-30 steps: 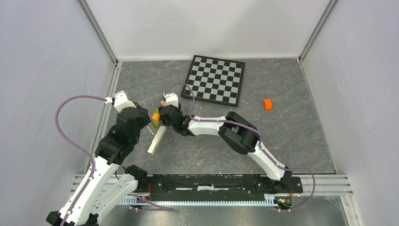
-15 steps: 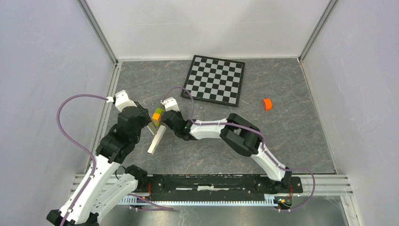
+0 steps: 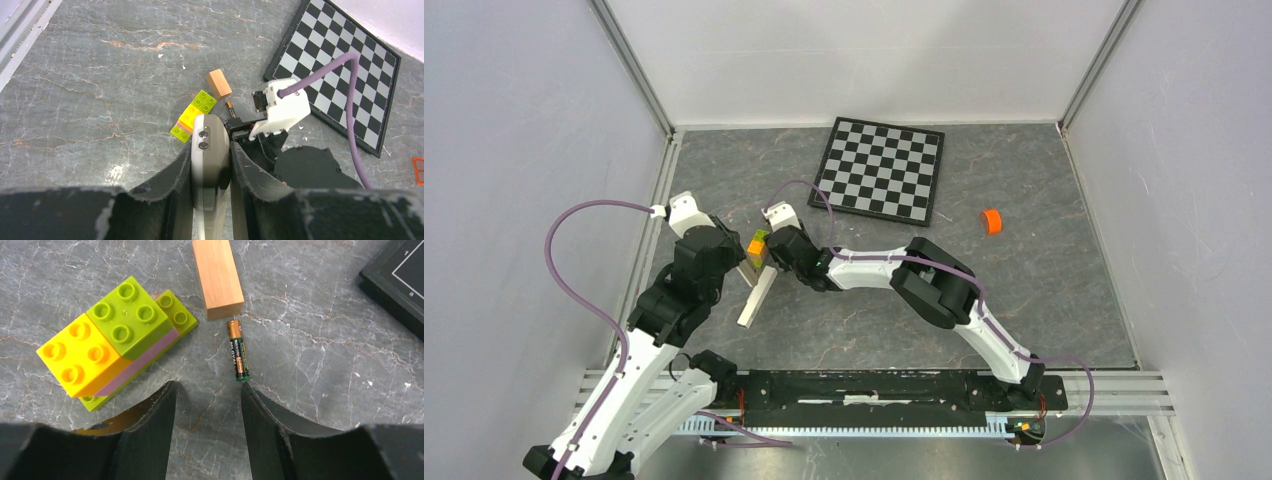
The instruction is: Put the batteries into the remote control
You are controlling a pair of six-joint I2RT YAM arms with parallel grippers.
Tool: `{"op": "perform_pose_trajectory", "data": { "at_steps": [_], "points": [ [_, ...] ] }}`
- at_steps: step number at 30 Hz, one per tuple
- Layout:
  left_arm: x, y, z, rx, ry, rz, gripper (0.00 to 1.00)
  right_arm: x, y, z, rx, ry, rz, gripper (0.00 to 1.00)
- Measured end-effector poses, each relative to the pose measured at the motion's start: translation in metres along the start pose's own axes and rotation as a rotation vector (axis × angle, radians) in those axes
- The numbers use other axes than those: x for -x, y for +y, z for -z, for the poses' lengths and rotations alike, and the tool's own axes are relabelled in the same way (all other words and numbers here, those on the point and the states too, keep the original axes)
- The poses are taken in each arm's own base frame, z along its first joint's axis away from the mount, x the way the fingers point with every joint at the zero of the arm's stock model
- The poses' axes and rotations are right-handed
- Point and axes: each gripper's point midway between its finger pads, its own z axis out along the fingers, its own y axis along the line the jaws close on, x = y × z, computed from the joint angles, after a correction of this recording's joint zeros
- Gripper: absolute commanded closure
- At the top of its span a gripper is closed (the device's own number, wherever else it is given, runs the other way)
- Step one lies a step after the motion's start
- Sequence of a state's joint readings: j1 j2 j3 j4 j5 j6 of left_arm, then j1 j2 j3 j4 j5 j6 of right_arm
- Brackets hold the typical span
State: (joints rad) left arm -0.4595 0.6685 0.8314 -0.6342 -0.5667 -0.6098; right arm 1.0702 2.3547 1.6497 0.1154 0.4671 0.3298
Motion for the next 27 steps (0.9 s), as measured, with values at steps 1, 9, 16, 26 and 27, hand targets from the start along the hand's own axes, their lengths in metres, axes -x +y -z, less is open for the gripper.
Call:
{"op": "perform_pose_trajectory", "data": {
  "at_steps": [1,9,16,26,27],
  "points": [
    [0.000,0.000,0.000,-0.001,0.000,0.000,0.98,0.002,0.000,-0.003,0.009,-0.003,-0.003,0.44],
    [-0.001,0.000,-0.001,0.003,0.004,-0.003,0.98,0.011,-0.010,-0.019,0.028,-0.021,0.009,0.49],
    [-0.002,-0.002,-0.004,0.008,0.013,-0.010,0.98,0.013,-0.019,-0.023,0.006,-0.027,-0.003,0.37],
    [-0.004,-0.002,-0.006,0.013,0.022,-0.016,0.98,0.020,-0.015,-0.035,0.059,-0.053,0.032,0.61],
    [-0.004,-0.002,-0.006,0.013,0.022,-0.016,0.98,0.021,-0.015,-0.037,0.060,-0.057,0.035,0.66]
  ]
}}
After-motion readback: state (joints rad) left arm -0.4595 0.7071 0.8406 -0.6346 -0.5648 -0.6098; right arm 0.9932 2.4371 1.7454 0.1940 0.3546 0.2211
